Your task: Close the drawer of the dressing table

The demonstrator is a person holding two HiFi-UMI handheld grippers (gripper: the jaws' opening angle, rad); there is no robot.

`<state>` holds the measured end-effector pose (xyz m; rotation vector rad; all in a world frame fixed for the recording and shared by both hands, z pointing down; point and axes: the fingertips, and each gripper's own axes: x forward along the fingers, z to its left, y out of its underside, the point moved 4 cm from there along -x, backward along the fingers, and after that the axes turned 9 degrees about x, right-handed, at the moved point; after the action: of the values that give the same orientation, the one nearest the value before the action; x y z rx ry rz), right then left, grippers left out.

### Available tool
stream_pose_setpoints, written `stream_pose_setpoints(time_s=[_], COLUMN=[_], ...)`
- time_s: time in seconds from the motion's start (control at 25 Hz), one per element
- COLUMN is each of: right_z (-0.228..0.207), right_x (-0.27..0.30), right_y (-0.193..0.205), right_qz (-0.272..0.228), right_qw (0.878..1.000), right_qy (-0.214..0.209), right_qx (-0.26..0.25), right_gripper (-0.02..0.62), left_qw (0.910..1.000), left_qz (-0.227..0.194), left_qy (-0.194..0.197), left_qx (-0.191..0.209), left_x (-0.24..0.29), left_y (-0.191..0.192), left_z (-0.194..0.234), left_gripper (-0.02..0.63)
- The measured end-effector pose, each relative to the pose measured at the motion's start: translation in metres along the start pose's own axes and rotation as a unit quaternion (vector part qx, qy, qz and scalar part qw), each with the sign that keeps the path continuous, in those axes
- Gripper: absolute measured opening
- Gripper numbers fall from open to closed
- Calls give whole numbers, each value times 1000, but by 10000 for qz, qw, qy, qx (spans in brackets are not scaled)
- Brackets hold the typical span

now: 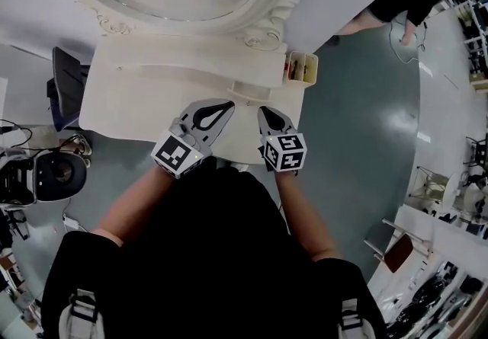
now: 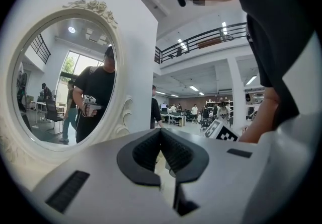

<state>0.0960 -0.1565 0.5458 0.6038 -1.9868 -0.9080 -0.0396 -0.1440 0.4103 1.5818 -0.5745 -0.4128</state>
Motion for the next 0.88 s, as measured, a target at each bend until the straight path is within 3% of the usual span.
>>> stream_pose_setpoints(time_s=[0.4,0.88], right_z=[-20,-36], right_x=[47,91], right_y=[46,83], right_qz=[759,1415], right_qw=[9929,9776], right_qy=[646,1145], right_qx=[649,1057], right_gripper=[14,75], left_qw=[9986,9973], left_qz=[-84,-72], left_qy=[513,735], left_qx=[80,9], left_x=[16,28], left_y=[20,48], left_z=[31,63], left_gripper=[-6,-6])
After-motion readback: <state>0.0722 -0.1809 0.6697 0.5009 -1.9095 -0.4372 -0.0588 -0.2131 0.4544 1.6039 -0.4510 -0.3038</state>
